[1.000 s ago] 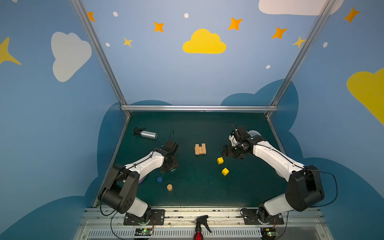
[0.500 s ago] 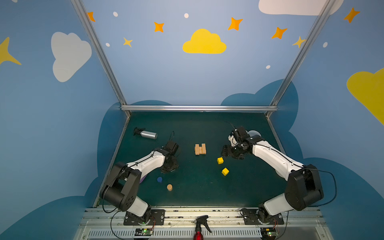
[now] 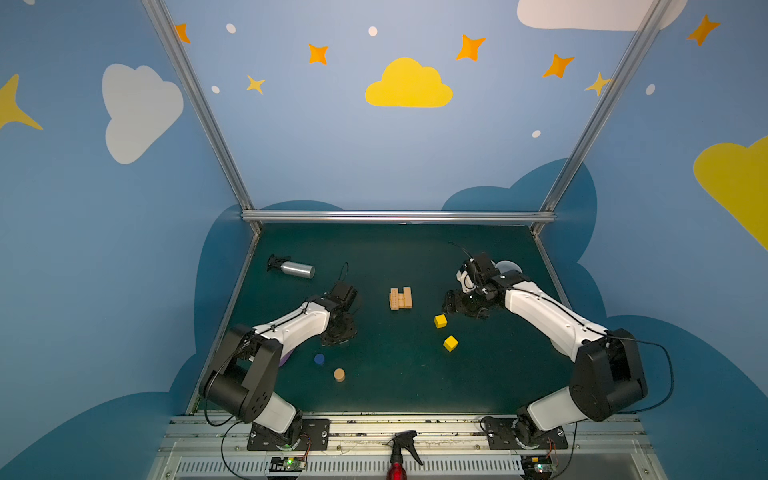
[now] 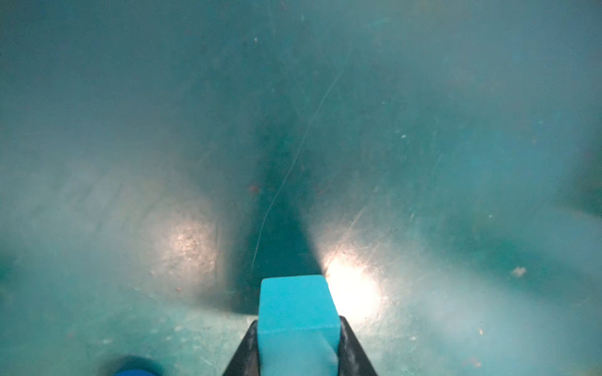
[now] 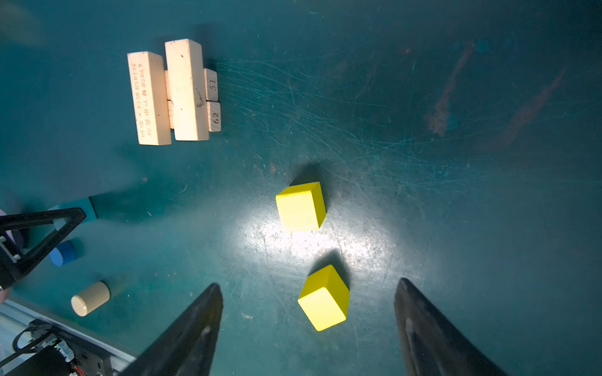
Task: Build the wood block tower
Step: 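Lower the left gripper onto the teal cube and close it, then lift the teal cube with the left gripper and carry it over the stack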
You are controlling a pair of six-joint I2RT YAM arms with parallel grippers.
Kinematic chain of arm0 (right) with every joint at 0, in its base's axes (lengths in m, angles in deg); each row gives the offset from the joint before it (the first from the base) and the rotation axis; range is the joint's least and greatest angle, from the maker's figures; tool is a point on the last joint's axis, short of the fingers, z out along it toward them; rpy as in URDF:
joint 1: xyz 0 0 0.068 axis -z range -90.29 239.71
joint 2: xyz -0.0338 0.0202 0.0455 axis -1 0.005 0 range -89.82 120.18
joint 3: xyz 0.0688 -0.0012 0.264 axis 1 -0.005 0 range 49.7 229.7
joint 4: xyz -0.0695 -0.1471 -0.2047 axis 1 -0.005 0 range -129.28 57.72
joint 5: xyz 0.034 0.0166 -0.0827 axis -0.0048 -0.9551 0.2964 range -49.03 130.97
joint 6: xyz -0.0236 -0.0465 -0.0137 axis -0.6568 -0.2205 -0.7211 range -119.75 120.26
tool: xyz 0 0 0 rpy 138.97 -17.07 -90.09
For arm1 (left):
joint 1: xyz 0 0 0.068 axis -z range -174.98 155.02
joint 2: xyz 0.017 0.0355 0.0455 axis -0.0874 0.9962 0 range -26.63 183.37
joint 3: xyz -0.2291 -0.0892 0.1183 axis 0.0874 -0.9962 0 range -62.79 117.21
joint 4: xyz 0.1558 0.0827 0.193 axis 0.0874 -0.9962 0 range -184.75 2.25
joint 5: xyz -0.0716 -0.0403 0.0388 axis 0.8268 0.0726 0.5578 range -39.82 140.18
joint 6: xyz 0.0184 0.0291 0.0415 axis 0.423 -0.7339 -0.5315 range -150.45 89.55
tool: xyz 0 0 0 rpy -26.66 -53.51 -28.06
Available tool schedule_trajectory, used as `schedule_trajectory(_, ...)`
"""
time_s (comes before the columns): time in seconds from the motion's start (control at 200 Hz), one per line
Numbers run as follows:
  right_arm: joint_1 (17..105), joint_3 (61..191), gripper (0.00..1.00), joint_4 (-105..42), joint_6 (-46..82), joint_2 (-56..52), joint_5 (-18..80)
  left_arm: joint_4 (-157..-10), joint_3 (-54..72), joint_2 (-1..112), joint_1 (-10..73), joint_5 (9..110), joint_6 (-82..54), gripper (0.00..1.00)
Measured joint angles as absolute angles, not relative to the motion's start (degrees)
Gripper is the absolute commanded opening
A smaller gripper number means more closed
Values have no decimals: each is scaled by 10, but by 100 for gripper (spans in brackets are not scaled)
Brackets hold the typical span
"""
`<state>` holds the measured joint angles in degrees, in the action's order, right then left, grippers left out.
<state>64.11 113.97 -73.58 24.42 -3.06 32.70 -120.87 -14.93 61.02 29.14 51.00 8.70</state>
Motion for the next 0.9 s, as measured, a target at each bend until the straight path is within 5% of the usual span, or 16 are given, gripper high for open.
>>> schedule_trajectory(0.265,641,1140,81,-736,244,-31,327,-1216,-139,610,291,510,83,4)
schedule_trajectory(0.901,641,1129,81,-730,242,-31,316,-1281,12,596,312,524,39,4)
